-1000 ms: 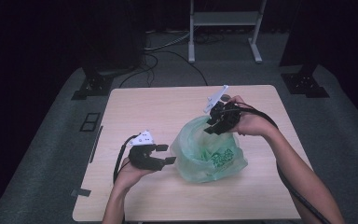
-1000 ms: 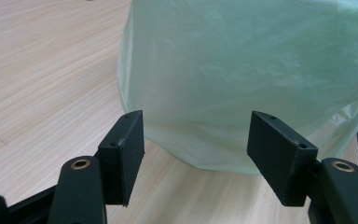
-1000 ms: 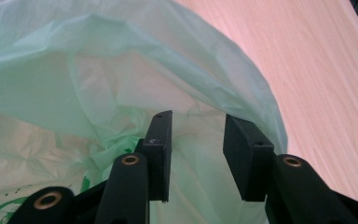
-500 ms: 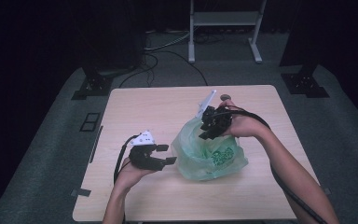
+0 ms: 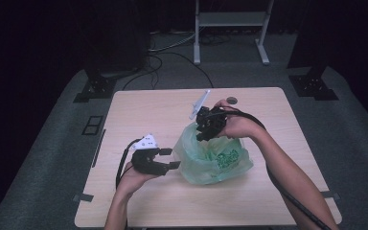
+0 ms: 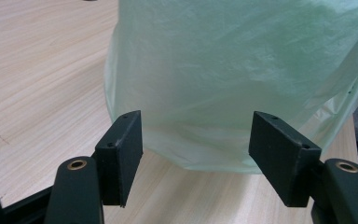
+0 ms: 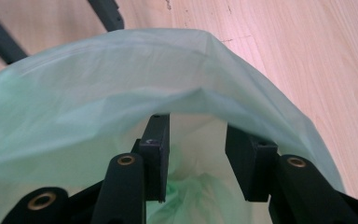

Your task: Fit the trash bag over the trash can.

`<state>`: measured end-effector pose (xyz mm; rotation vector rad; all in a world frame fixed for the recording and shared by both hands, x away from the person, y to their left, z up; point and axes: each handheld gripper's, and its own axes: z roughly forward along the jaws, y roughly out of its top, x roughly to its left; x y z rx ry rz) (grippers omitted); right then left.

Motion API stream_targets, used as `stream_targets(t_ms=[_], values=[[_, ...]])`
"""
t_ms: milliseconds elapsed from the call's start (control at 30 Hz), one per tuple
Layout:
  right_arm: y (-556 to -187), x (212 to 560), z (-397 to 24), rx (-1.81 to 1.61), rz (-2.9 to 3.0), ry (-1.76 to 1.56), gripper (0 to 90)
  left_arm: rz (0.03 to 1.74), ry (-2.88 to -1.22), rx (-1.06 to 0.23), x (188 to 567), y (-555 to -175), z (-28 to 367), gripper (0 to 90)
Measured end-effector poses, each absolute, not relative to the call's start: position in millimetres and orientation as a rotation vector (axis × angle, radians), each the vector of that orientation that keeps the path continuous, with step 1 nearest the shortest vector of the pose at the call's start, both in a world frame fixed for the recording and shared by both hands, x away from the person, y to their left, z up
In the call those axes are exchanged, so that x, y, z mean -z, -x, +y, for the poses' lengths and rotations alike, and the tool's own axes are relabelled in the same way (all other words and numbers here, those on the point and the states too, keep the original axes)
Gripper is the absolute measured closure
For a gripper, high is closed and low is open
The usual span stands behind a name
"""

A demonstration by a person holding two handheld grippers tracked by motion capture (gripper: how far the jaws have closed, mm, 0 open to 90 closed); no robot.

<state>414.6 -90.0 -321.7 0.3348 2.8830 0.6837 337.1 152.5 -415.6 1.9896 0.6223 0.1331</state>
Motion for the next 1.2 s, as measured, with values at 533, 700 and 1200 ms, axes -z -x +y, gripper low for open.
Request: stream_targets(t_ms=[533,700,1200], values=[[-422,304,-140,-0.786,2.690,-0.429,56.7,0.620,-1.991,-0.125,416,-337,152,33.7],[-427,315,-141,-0.765,2.709,-0.442,58.5,0.626,-1.989,-0.115,417,-338,152,33.5],[-431,332,-155,-0.845,2.752,-0.552,49.9,0.634,-1.978,-0.117,415,-339,153,31.3]])
